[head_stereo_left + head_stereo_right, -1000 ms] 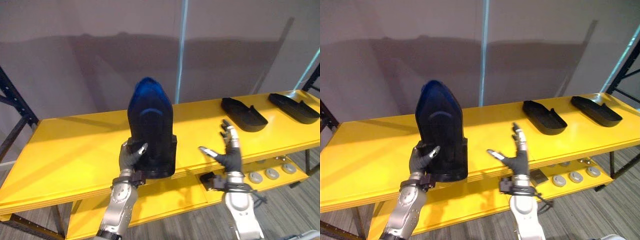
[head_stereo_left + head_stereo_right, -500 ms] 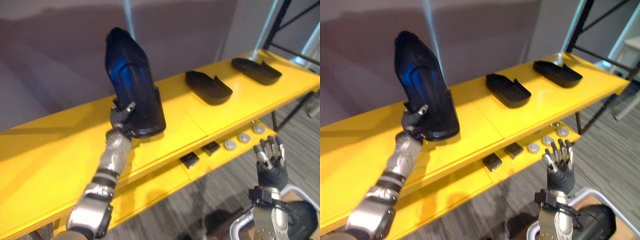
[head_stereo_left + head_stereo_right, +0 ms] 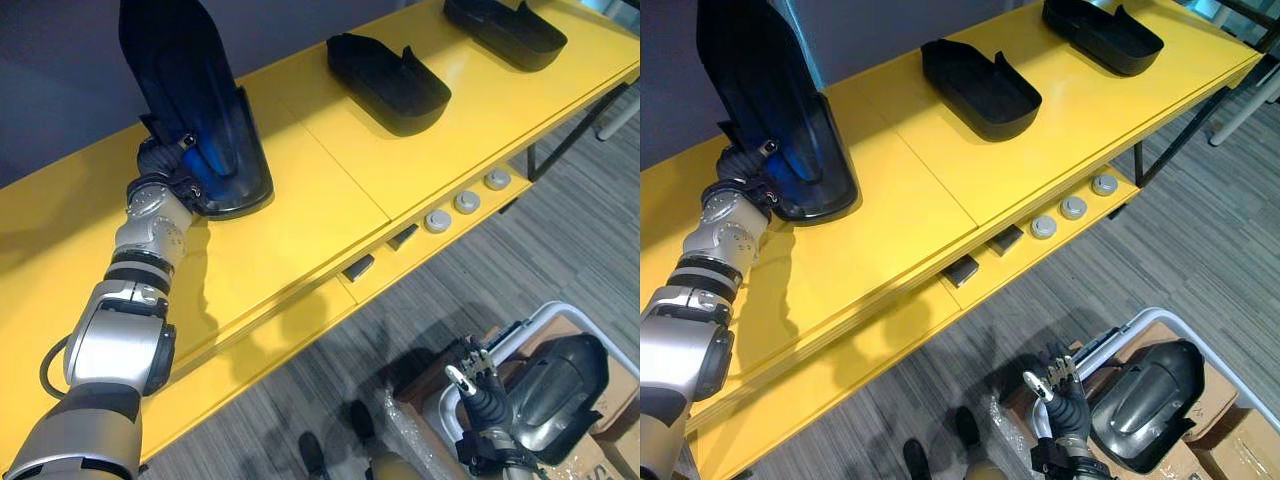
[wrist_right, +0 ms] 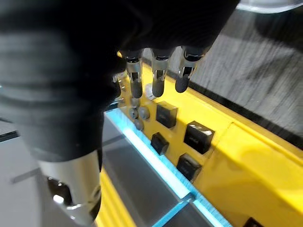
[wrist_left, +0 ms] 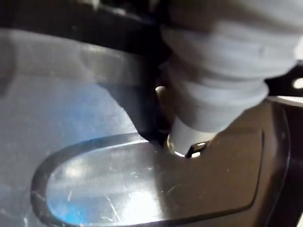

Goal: Walk over and take plastic housings, then place them on the shelf

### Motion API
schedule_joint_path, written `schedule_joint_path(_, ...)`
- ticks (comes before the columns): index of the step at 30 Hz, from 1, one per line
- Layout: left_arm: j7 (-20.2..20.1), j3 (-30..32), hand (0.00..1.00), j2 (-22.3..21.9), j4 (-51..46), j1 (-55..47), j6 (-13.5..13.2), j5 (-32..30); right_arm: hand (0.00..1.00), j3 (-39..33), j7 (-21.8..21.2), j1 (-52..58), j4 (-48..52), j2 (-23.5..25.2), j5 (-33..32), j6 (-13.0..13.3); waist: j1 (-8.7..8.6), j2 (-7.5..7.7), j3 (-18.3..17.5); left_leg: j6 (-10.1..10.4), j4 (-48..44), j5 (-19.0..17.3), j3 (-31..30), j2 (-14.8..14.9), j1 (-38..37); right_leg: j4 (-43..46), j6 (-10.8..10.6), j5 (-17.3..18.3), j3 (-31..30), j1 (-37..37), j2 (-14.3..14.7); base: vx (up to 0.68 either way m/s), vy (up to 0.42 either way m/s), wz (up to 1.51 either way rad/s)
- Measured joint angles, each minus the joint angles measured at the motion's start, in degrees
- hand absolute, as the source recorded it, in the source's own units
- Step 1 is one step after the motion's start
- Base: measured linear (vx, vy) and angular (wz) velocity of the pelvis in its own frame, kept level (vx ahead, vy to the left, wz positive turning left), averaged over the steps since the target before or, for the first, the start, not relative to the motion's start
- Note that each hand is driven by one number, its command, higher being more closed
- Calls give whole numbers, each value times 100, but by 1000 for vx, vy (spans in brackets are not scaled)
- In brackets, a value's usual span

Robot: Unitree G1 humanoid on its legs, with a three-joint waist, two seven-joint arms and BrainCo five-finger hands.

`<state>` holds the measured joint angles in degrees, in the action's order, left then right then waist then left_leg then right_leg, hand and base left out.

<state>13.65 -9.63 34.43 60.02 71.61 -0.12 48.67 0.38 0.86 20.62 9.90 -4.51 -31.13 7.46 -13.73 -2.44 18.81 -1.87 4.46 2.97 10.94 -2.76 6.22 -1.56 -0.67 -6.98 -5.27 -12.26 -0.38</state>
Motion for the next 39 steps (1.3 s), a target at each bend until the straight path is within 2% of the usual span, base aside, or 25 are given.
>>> schedule_joint_path(6, 135, 97, 100, -88, 247, -123, 219, -73, 0, -27, -3, -3, -36, -4, 5, -38, 59, -2, 44, 8, 0, 4, -41, 2, -150, -8, 5, 6, 94, 176, -5, -30, 31, 4)
schedule_joint_path(7, 145, 136, 0, -113, 246, -151, 229, -78, 0, -24, -3, -9, -38, -3, 15, -52, 59, -2, 44, 15, 0, 8, -60, 2, -152, -8, 5, 6, 108, 183, -8, -48, 39, 13)
schedule_joint_path(19, 194, 264, 0, -222, 317, -270, 359, -446, 0, -29, -4, -58, -37, 0, 33, -129, 102, -3, 45, 89, 41, 76, -206, 6, -166, -29, 6, 6, 260, 240, -21, -19, 22, 6)
schedule_joint_path(31, 80, 603, 0, -294, 427, -310, 444, -1489, 0, -33, -131, -42, -29, 104, 242, -163, 97, -6, 41, 94, 41, 75, -198, 31, -250, -94, 14, -1, 264, 349, 0, -2, 3, 0)
schedule_joint_path(39, -32, 694, 0, -294, 427, -461, 434, -1753, 0, -34, -228, -24, -29, 105, 242, -163, 120, -42, 16, 121, 41, 58, -190, 66, -340, -110, 17, 0, 265, 449, 36, 0, 0, 0)
